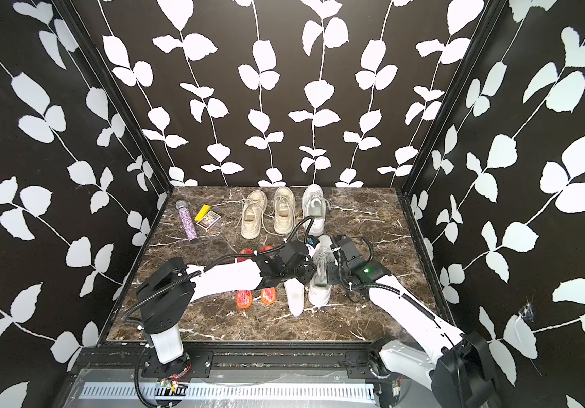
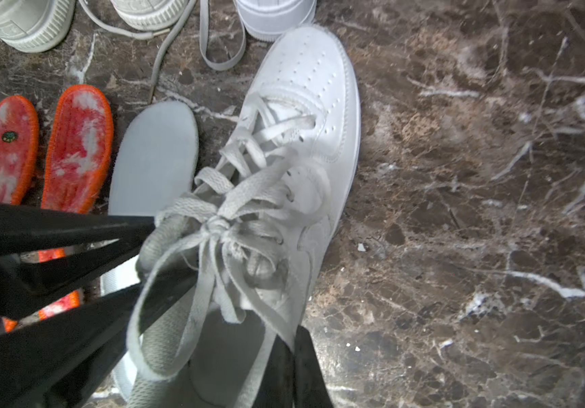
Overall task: Remove the insole from the shoe
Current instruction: Untie the shoelace on the shoe.
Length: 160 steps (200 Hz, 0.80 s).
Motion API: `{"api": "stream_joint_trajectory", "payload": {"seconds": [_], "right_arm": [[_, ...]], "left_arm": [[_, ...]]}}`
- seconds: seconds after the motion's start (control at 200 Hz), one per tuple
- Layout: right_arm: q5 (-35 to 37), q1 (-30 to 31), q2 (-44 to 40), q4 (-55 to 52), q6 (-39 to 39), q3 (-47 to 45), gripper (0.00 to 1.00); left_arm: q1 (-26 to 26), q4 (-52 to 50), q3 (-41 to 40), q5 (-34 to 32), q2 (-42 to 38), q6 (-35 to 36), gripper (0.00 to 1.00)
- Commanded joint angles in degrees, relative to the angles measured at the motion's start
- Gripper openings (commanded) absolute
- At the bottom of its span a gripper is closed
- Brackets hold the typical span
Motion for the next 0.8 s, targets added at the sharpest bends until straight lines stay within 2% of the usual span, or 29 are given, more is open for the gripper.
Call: {"api": "stream_joint_trajectory", "payload": {"seconds": [0.0, 0.315, 0.625, 0.795], "right_arm": [[2.3, -0.2, -0.9, -0.6, -0.6, 1.6, 0.0], [9.5, -0.3, -4.3, -0.5, 1.6, 1.0, 0.0], [16.6, -2.7, -7.0, -3.4, 4.2, 1.1, 0.0], [15.1, -6.2, -10.0, -3.2, 5.3, -0.1, 0.0]], "left_arm": [[0.2, -1.4, 0.9, -2.2, 0.5, -0.3, 0.3], [0.2, -1.7, 1.0, -3.9, 0.8, -0.6, 0.19], [0.2, -2.1, 1.2, -5.1, 0.9, -1.0, 0.0], [0.2, -2.1, 1.0, -5.5, 0.9, -1.5, 0.0]]}}
